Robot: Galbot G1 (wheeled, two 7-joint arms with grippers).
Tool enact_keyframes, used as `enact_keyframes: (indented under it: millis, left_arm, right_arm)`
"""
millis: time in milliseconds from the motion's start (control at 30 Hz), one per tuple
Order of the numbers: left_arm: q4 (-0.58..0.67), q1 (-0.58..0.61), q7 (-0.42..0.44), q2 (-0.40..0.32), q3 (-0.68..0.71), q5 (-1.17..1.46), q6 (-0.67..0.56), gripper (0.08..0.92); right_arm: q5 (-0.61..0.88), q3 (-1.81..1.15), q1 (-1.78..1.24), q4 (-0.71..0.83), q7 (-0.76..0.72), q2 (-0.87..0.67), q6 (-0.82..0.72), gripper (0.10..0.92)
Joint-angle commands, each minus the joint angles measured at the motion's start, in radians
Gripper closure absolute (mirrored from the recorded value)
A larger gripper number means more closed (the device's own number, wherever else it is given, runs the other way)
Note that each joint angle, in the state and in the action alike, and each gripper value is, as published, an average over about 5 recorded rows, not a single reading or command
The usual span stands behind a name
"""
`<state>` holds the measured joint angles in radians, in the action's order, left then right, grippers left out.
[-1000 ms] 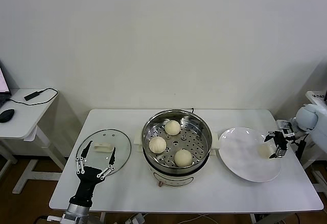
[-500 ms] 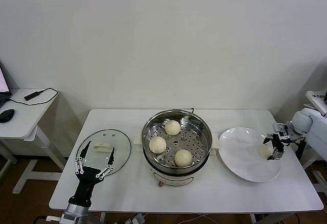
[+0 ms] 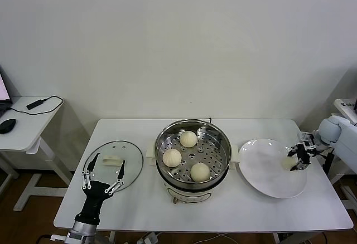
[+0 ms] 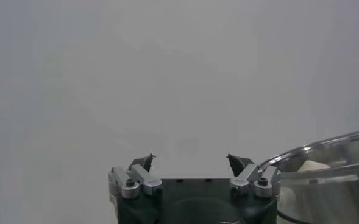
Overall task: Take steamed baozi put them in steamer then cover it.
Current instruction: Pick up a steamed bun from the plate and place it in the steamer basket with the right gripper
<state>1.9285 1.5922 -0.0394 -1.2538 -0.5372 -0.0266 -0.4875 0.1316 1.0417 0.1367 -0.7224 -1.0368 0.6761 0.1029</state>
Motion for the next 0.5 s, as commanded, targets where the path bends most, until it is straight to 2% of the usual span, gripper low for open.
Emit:
enact_keyframes:
  millis: [33,233,500]
  left_arm:
    - [0.003,-0.002,0.000,0.001,0.003,0.000,0.002,0.177]
    - [0.007,-0.006,0.000,0.001,0.009,-0.002,0.005,0.177]
    - [0.012,-0.006,-0.001,0.003,0.016,-0.004,0.005,0.177]
  right_arm:
    - [0.059,0.105,0.215,-0.179,-0.122,-0.059,-0.047,0.381]
    - [0.231,0.358,0.542,-0.391,-0.215,-0.065,-0.129,0.381]
    - [0.529,0.562,0.790,-0.654,-0.162,0.036,-0.275,0.389]
